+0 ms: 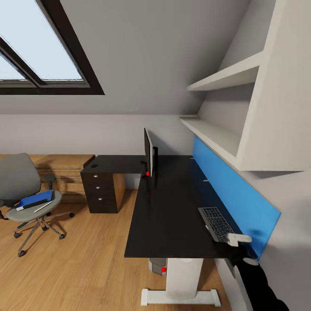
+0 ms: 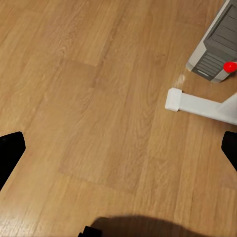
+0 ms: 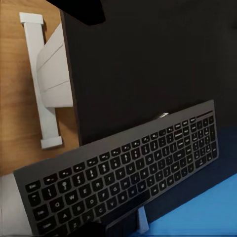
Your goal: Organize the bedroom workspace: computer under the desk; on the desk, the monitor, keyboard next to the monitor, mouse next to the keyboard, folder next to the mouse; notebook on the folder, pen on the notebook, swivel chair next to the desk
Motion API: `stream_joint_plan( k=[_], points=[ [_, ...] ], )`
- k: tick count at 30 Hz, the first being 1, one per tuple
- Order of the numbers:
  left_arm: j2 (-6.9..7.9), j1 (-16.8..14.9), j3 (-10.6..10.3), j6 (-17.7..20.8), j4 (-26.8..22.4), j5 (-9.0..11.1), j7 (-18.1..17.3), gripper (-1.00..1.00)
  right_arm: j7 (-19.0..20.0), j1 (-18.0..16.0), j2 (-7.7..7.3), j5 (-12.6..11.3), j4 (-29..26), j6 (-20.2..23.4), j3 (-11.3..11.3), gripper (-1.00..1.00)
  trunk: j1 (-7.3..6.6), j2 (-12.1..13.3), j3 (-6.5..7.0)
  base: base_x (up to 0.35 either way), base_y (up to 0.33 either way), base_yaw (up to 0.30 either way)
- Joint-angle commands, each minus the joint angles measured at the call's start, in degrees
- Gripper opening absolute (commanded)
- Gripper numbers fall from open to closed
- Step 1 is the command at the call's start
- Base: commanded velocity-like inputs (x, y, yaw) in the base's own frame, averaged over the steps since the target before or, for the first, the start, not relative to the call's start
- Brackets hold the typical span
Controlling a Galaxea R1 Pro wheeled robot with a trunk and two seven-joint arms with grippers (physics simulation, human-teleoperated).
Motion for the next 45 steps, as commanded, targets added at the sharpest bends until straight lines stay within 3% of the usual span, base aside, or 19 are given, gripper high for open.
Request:
stream_joint_plan(
  k=[1,10,11,16,25,36,45],
  points=[
    [-0.02,-0.02,0.16,-0.16,0.03,-0.24,0.23,1.00,0.07,-0.16,-0.49,-0.14,0.45,0.31,-0.15,1.00,0.02,-0.04,-0.02,0.000,0.000,0.000],
    [-0.02,-0.02,0.16,-0.17,0.03,-0.24,0.23,1.00,0.16,-3.19,-6.25,-7.53,6.44,-0.02,-0.49,1.00,0.02,-0.04,-0.02,0.000,0.000,0.000],
    [-0.02,-0.02,0.16,-0.18,0.03,-0.24,0.23,1.00,0.17,-3.71,-7.56,-9.26,7.73,-0.65,-0.50,1.00,0.02,-0.04,-0.02,0.000,0.000,0.000],
    [-0.02,-0.02,0.16,-0.18,0.03,-0.24,0.23,1.00,0.22,-4.35,-9.81,-12.47,10.36,-3.55,-0.52,1.00,0.02,-0.04,-0.02,0.000,0.000,0.000],
    [-0.02,-0.02,0.16,-0.18,0.03,-0.24,0.24,1.00,1.00,-4.90,-10.99,-13.94,14.23,-8.45,-0.49,1.00,0.02,-0.04,-0.02,0.000,0.000,0.000],
    [0.05,-0.02,0.16,-0.19,0.03,-0.15,0.27,1.00,5.54,-5.80,-11.62,-13.43,18.82,-12.98,-0.45,1.00,0.02,-0.04,-0.02,0.017,0.000,0.000],
    [0.07,-0.02,0.16,-0.26,0.03,-0.15,0.24,1.00,6.13,-8.17,-11.80,-12.00,24.70,-17.30,-0.45,1.00,0.02,-0.04,-0.02,0.231,0.000,0.000]
  ],
)
